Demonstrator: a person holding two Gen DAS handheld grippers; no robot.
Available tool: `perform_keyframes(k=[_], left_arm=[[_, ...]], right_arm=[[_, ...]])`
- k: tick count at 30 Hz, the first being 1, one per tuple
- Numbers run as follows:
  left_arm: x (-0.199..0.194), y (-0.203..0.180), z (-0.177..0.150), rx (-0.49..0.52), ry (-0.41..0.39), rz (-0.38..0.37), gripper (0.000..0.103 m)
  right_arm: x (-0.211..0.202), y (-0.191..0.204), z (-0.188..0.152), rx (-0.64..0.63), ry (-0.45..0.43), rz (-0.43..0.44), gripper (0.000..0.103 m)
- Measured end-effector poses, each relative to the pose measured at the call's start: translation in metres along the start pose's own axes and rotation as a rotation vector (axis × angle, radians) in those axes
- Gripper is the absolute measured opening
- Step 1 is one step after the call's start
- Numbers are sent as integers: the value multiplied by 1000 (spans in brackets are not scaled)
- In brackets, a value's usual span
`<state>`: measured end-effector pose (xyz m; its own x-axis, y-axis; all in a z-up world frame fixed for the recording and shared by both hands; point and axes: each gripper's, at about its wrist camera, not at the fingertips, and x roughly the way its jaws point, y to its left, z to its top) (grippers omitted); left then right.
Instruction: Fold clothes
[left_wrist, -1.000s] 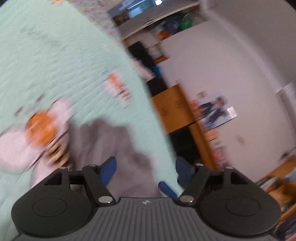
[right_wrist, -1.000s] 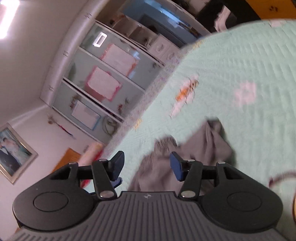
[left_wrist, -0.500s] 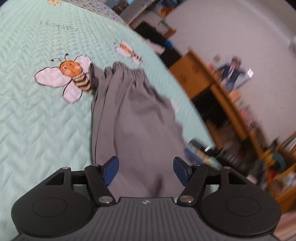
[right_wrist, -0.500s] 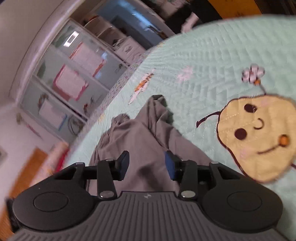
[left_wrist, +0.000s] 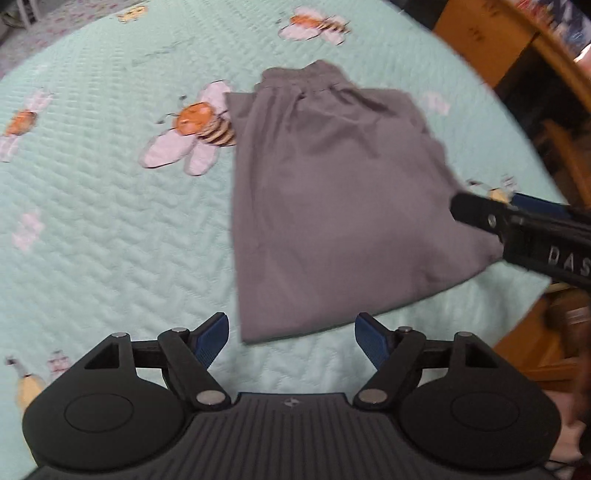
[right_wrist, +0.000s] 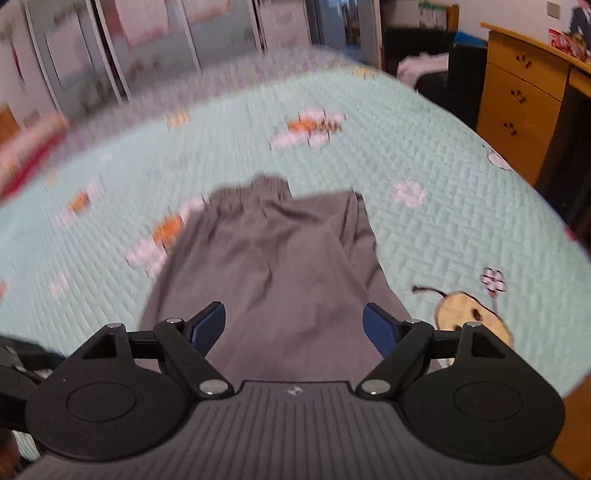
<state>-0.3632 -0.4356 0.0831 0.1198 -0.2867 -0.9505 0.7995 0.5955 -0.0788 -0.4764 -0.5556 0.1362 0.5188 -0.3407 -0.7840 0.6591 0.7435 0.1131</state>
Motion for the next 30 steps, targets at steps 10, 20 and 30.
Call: perform_keyframes(k=[10, 20, 30], left_arm=[[-19, 8, -4, 3, 120, 64, 81], [-18, 4, -4, 12, 146, 68, 81], [-19, 2, -6, 25, 149, 61, 81]], right_arm=[[-2, 24, 11, -121, 189, -25, 81], [-10, 29, 9, -138, 214, -28, 81], [-10, 33, 9, -143, 222, -24, 82]])
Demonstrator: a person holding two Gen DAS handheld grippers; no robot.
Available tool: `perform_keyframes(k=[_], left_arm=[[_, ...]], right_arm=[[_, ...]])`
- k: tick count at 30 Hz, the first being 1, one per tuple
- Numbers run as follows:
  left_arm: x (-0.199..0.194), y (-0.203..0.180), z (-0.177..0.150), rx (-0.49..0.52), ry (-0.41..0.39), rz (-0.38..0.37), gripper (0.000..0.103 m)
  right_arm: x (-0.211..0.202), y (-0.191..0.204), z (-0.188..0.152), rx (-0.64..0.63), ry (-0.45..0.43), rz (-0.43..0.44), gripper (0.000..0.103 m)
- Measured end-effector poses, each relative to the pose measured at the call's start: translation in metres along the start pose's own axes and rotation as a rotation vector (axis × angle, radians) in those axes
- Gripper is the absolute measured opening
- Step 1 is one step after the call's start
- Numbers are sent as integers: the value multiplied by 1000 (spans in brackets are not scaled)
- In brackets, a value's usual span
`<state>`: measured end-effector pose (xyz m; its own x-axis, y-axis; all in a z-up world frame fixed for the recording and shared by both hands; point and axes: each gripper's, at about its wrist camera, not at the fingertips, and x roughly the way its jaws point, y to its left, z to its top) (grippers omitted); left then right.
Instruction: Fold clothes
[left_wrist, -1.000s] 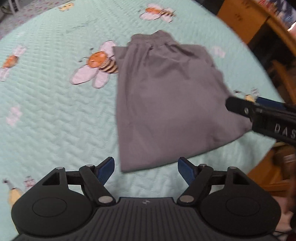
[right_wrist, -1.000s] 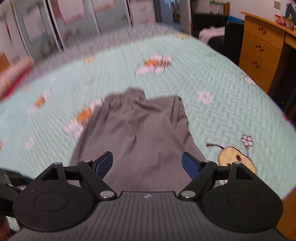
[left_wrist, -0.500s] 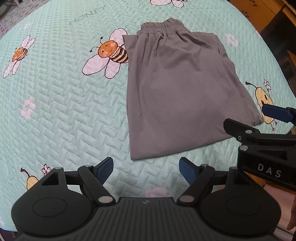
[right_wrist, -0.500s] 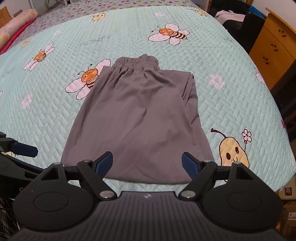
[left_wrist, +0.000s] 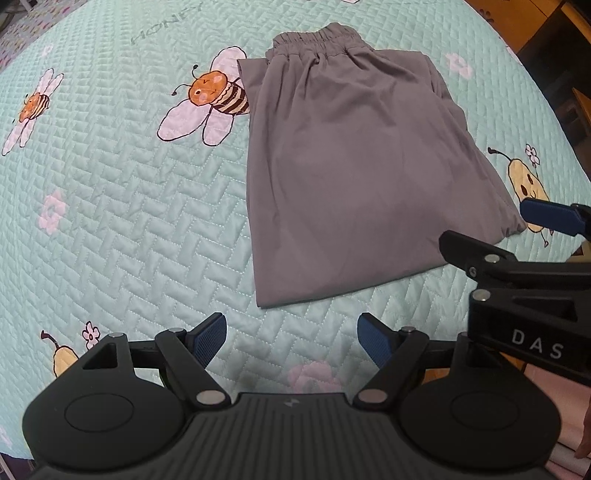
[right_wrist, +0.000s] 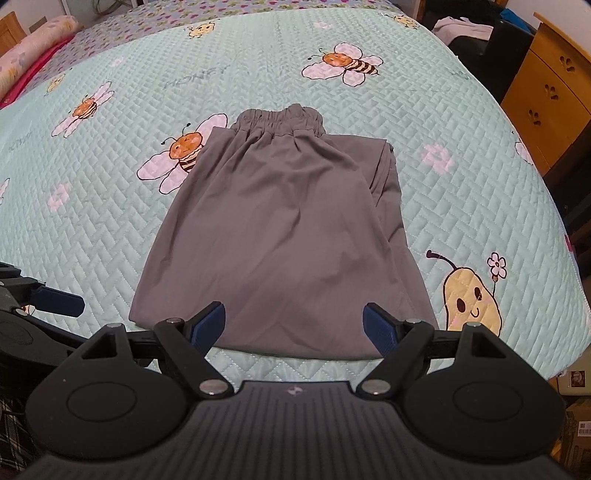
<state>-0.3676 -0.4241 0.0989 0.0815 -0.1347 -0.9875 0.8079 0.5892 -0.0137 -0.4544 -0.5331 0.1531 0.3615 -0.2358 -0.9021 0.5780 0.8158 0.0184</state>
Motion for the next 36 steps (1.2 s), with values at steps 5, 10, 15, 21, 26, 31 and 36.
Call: perform_keyframes(k=[5, 10, 15, 21, 26, 31, 36], left_arm=[[-2, -1, -3, 7, -6, 3, 81], [-3, 2, -5, 6, -12, 5, 81], [-1, 4, -6, 4, -7, 0, 81], [5, 13, -7, -25, -1, -20, 81], [12, 26, -7, -63, 15, -20, 81], [17, 28, -7, -50, 18, -23, 81], [19, 37, -17, -33, -45, -13, 81]], right_arm=[[-3, 6, 1, -8, -5, 3, 82], [-4, 11, 2, -13, -11, 4, 82], [-2, 14, 2, -13, -7, 8, 82], [-1, 16, 0, -13, -29, 20, 81], [1, 10, 3, 18, -77, 39, 81], [8, 10, 3, 43, -65, 69, 81], [14, 16, 0, 66, -78, 92, 81]])
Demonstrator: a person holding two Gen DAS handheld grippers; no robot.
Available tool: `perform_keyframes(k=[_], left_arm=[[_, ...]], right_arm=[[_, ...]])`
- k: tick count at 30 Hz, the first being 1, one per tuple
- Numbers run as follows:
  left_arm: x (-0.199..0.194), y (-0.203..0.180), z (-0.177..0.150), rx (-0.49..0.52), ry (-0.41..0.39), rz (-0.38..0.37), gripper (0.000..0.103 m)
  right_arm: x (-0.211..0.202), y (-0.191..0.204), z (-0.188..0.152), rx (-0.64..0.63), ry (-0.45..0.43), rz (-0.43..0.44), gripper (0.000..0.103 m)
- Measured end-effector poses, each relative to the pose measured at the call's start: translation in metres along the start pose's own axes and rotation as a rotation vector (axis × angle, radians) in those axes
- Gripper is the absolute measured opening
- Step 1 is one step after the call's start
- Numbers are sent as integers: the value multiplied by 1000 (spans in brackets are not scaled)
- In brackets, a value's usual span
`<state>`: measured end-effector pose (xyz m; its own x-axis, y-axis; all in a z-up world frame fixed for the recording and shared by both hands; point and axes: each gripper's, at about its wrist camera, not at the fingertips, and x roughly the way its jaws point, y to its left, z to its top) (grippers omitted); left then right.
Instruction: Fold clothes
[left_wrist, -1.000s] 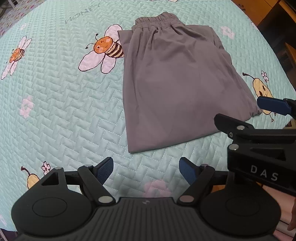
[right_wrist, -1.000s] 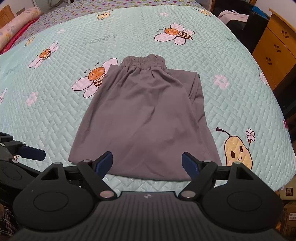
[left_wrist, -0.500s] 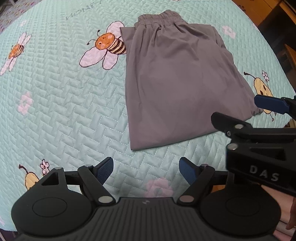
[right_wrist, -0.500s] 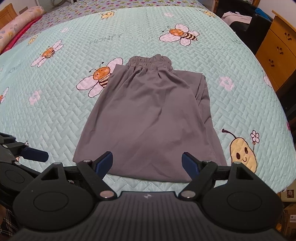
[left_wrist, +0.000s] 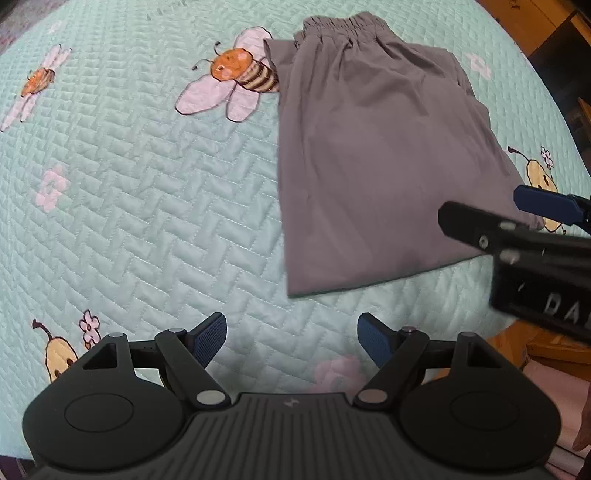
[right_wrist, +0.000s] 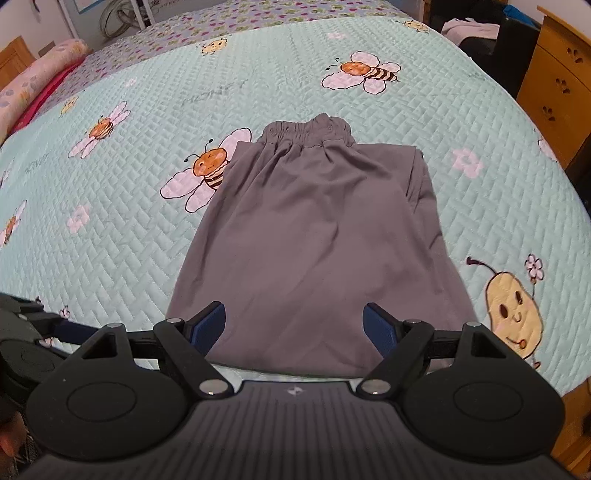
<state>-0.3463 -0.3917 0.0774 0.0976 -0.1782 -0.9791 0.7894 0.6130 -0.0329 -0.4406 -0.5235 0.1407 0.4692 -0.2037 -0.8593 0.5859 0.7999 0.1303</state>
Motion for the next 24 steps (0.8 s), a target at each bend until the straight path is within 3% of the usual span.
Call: perform_keyframes(k=[5, 9, 13, 16, 19, 21, 24], left_arm=[[-10, 29, -18, -7, -213, 6, 81], [-12, 59, -28, -27, -313, 85, 81], [-7, 108, -32, -89, -366, 157, 81], [-7, 156, -36, -174, -466, 250, 81], [-10, 205, -29, -240, -539, 402, 81], [-11, 234, -22, -265, -582, 533, 81], [-5, 276, -10, -303, -608, 654, 81]], right_arm=[[-13, 12, -16, 4, -278, 93, 81], [-7, 35, -24, 26, -379, 167, 82], [25, 75, -27, 0, -335, 190, 82], [63, 115, -33, -34, -246, 226, 82], [93, 159, -38, -70, -198, 256, 82], [107, 188, -33, -103, -202, 261, 82], [128, 231, -20, -145, -221, 268, 82]])
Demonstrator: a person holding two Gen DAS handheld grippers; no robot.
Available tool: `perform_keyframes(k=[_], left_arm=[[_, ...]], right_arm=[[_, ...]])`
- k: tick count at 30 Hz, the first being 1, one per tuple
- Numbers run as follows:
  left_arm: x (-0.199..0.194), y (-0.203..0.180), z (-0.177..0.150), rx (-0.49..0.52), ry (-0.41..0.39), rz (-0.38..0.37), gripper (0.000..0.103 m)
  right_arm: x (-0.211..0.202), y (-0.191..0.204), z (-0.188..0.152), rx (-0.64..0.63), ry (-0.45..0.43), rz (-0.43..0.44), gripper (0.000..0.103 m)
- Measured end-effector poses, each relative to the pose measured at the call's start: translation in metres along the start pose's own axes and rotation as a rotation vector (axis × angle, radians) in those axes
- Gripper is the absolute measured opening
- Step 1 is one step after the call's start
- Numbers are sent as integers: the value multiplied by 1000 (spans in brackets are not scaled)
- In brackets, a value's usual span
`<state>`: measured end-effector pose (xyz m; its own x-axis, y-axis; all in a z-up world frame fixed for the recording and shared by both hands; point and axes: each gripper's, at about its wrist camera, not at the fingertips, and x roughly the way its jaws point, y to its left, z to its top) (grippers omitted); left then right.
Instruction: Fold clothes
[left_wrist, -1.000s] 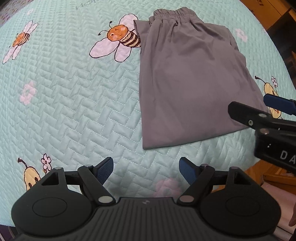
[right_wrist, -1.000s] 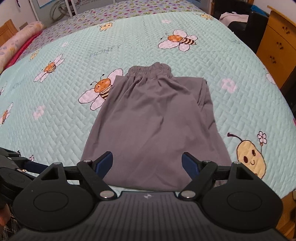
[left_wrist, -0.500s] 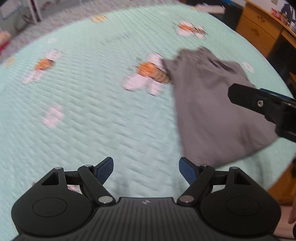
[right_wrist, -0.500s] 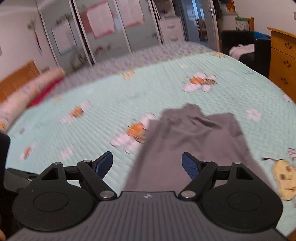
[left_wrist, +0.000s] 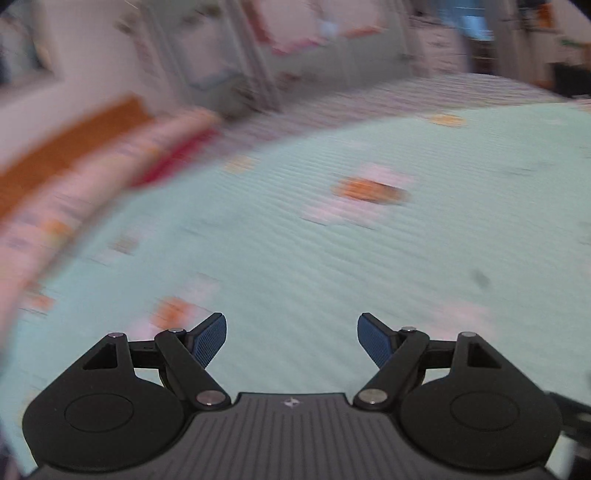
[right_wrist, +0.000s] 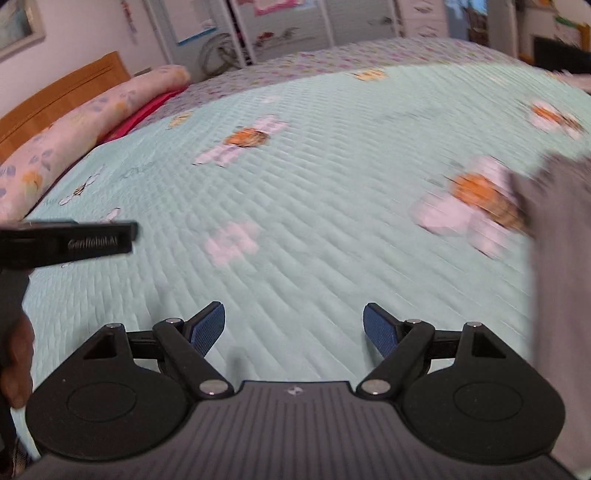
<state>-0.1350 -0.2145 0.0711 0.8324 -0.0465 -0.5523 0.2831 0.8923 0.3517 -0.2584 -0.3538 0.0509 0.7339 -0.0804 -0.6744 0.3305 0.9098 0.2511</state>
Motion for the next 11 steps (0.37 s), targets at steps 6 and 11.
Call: perform_keyframes(k=[6, 11], left_arm=[[87, 47, 3, -113, 129, -90, 81], [126, 72, -10, -208, 139, -122, 91]], right_arm=[[76, 50, 27, -59, -27, 20, 82], [114, 82, 34, -125, -91, -27, 84]])
